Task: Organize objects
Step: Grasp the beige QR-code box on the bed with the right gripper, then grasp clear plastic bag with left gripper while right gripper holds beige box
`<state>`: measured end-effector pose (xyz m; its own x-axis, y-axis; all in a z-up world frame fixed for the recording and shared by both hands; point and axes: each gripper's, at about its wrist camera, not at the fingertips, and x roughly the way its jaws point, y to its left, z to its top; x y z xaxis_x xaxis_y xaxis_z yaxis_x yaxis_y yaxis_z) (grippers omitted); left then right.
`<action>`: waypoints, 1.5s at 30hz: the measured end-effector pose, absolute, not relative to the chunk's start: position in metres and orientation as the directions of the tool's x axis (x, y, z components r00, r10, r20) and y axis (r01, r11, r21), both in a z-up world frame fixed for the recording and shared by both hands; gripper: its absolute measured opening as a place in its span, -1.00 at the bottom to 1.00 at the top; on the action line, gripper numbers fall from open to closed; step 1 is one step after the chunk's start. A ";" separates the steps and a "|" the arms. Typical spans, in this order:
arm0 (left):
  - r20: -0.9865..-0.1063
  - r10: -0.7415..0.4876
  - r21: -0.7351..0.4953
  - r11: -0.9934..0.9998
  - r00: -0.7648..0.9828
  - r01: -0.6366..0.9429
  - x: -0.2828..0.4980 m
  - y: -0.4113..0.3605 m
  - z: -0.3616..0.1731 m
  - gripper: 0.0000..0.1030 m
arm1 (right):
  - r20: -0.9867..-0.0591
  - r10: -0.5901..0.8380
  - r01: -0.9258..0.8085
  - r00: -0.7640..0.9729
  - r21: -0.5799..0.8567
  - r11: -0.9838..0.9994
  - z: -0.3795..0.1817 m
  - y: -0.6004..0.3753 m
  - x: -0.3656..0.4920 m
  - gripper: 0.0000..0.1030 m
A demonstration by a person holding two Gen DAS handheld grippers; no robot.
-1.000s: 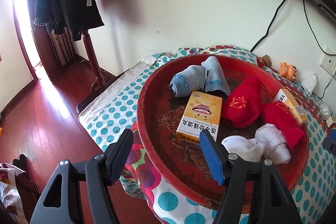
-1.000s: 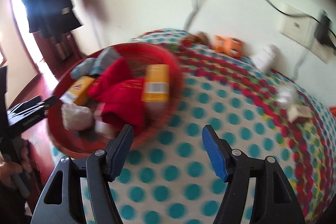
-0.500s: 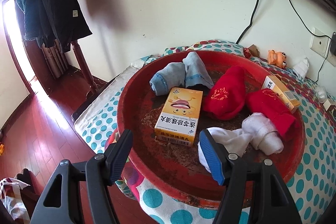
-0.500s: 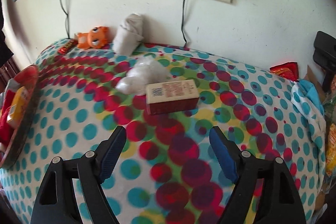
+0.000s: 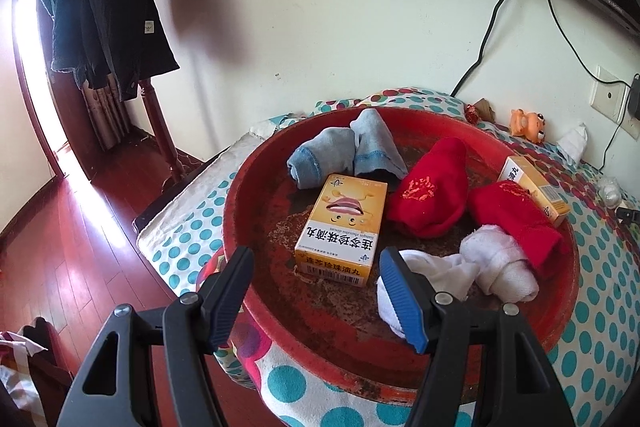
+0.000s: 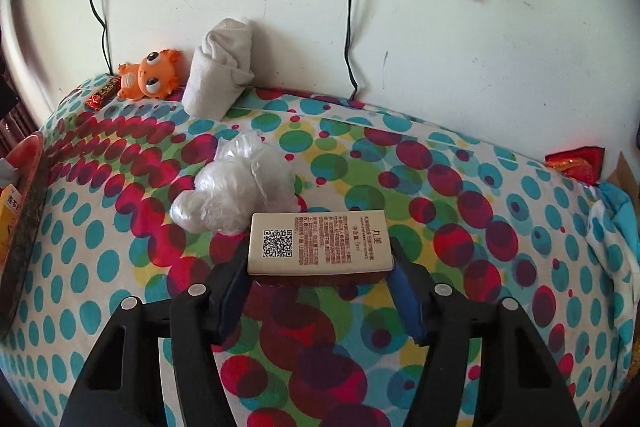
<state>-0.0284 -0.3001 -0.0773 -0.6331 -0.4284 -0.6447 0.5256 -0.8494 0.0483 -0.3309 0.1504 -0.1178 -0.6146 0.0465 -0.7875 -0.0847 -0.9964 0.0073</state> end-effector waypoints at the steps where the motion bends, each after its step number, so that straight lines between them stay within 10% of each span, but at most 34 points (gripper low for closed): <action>1: -0.646 -0.431 0.059 -0.851 -0.630 0.522 -0.029 -0.297 -0.078 0.31 | -0.789 0.051 -0.091 -0.613 0.007 -0.996 -0.118 0.152 -0.328 0.16; 23: -0.647 -0.039 0.132 -0.989 -0.761 -0.062 -0.132 -0.058 -0.031 0.46 | -0.791 0.143 -0.208 -0.595 -0.021 -0.978 -0.119 0.153 -0.226 0.16; 45: -0.753 0.006 0.139 -0.976 -0.658 -0.168 -0.343 0.070 -0.084 0.46 | -0.790 0.136 -0.228 -0.597 0.005 -0.974 -0.120 0.149 -0.225 0.18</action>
<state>-0.3431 0.0705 -0.0842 -0.6579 0.0065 -0.7531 -0.1682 -0.9760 0.1385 -0.2251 0.1485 -0.1201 -0.5975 0.1362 -0.7902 -0.2285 -0.9735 0.0049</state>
